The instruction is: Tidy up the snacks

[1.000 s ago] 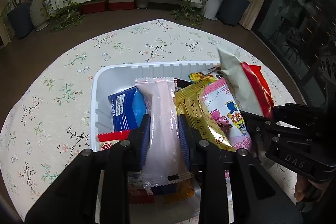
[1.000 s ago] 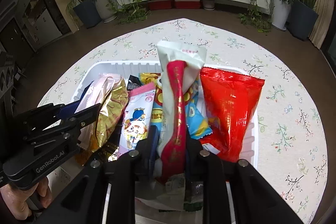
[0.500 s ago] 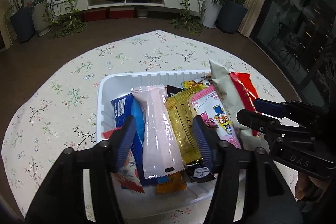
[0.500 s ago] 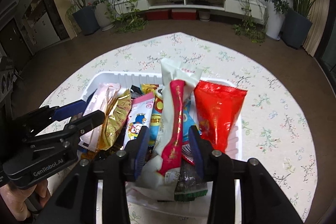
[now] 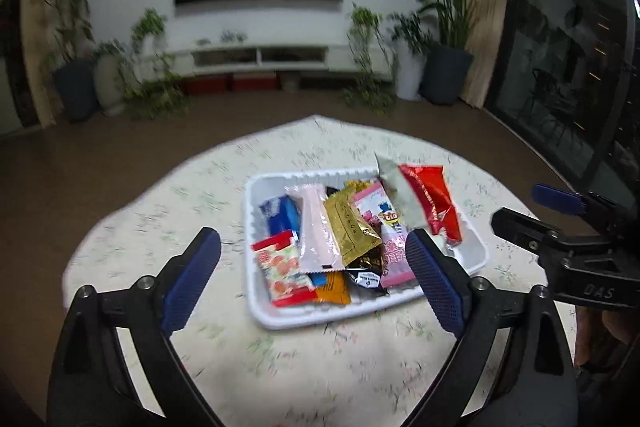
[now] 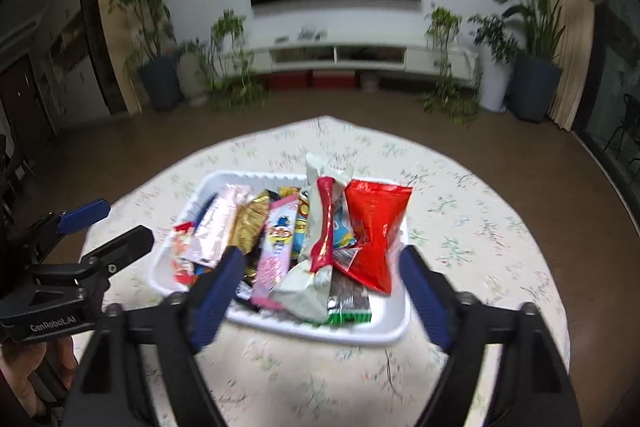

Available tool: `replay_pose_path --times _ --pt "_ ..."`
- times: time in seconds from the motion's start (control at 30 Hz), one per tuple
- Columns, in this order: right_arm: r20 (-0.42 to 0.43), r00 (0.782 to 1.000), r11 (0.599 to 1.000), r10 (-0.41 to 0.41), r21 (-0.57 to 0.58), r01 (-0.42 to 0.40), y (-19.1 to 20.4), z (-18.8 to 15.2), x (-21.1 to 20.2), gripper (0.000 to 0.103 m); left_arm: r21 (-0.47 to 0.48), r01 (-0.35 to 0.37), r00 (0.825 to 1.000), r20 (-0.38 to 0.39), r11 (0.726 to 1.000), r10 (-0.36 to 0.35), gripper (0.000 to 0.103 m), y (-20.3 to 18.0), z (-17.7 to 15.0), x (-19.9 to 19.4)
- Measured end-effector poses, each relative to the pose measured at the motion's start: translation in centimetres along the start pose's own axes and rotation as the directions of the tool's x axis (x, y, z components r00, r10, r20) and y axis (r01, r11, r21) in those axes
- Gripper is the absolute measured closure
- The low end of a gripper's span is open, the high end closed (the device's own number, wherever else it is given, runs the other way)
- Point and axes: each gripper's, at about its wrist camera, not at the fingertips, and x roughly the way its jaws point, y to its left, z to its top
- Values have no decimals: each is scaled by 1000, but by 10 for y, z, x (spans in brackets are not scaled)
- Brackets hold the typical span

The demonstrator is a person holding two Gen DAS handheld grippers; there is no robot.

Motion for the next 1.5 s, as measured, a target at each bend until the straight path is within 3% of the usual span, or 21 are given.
replay_pose_path --times 0.07,0.17,0.27,0.37,0.43,0.57,0.73,0.8,0.97,1.2,1.5 --pt "71 997 1000 3 -6 -3 6 -6 -29 12 -15 -5 997 75 1000 6 8 -3 -5 -39" --pt "235 972 1000 -5 -9 7 13 -12 -83 0 -68 -52 988 144 996 61 0 -7 -14 -91" --pt "433 901 998 -37 -35 58 28 -25 -147 0 -83 -152 970 176 985 165 0 -15 -28 -132" --pt "494 869 997 -42 -32 66 36 -32 -182 0 -106 -205 956 192 973 222 0 -21 -44 -163" --pt "507 862 999 -32 -9 42 37 -37 -200 0 -127 -155 972 156 980 174 0 -18 -53 -173" --pt "456 890 1000 -11 20 2 34 -47 -212 0 -136 -179 977 94 974 193 0 -24 -75 -185" --pt "250 968 998 4 58 -19 28 -63 -191 0 -113 -205 978 15 972 208 0 -33 -97 -185" --pt "171 985 994 7 104 -25 21 -69 -182 0 -111 -210 978 -25 971 208 0 -36 -105 -181" --pt "140 990 991 -30 136 11 15 -79 -177 0 -106 -194 980 -70 975 187 0 -40 -116 -167" --pt "118 988 994 -102 63 95 33 -93 -172 0 -121 -171 979 -129 978 156 0 -39 -120 -142" --pt "66 994 995 -90 55 86 38 -102 -158 0 -130 -170 975 -167 977 147 0 -34 -123 -127"
